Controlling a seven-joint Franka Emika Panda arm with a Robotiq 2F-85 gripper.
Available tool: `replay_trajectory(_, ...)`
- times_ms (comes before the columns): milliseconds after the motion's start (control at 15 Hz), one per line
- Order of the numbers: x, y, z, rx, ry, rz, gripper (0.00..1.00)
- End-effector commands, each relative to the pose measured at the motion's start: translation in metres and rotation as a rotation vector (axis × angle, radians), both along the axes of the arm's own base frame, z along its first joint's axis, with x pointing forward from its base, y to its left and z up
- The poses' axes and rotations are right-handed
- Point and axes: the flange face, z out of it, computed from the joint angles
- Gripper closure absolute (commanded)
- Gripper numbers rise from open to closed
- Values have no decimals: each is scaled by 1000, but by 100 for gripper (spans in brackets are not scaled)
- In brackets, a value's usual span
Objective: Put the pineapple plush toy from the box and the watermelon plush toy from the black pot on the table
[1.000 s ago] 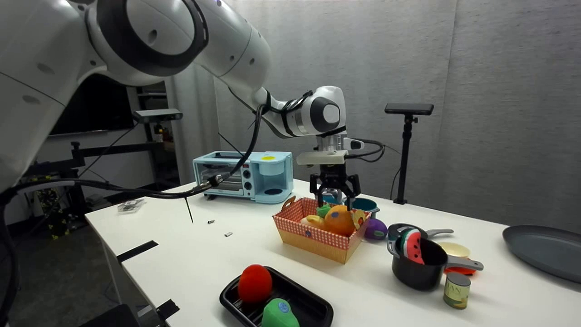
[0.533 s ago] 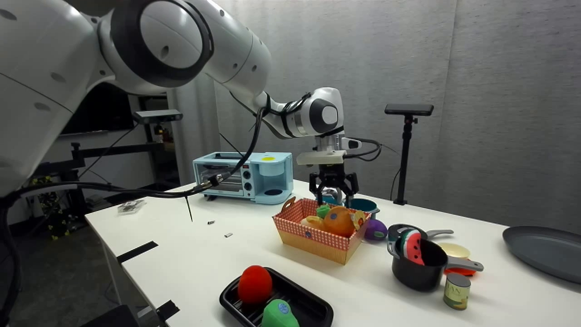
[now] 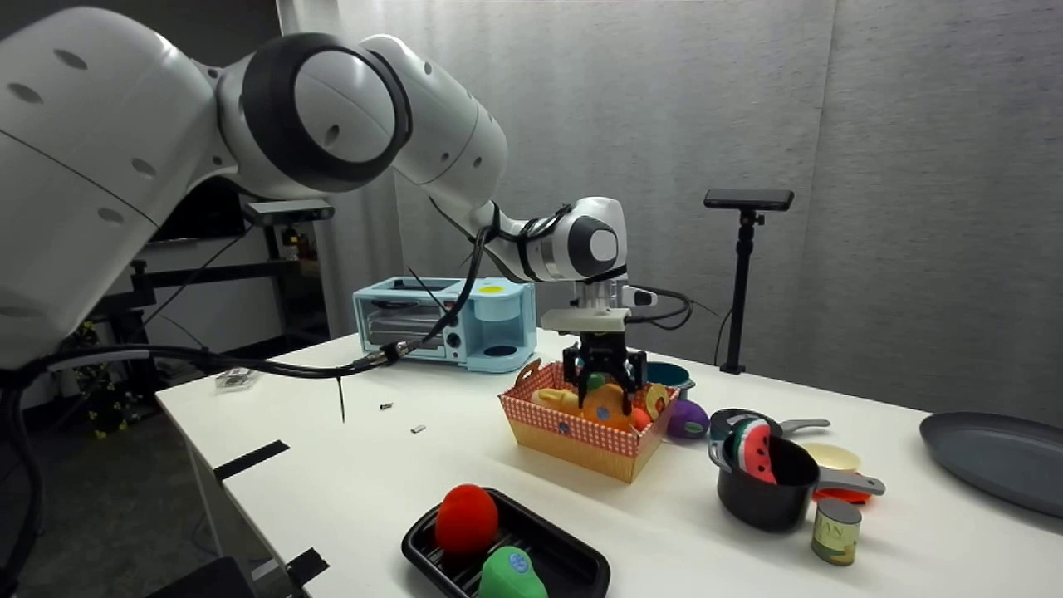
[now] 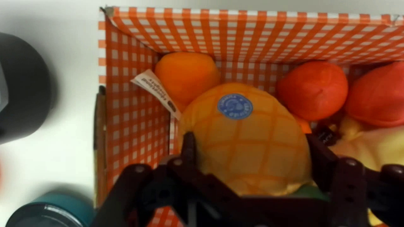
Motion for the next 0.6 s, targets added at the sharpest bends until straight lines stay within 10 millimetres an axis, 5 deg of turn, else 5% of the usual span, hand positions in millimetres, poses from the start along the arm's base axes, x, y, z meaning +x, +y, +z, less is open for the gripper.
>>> replay_trajectory(0,6,-3,-7,-13,21,-29,47)
replay_trajectory(400,0,-8,15,-11,-17,-35,88)
replay_trajectory(533,-6,-11,31,-9,-39,-36,93)
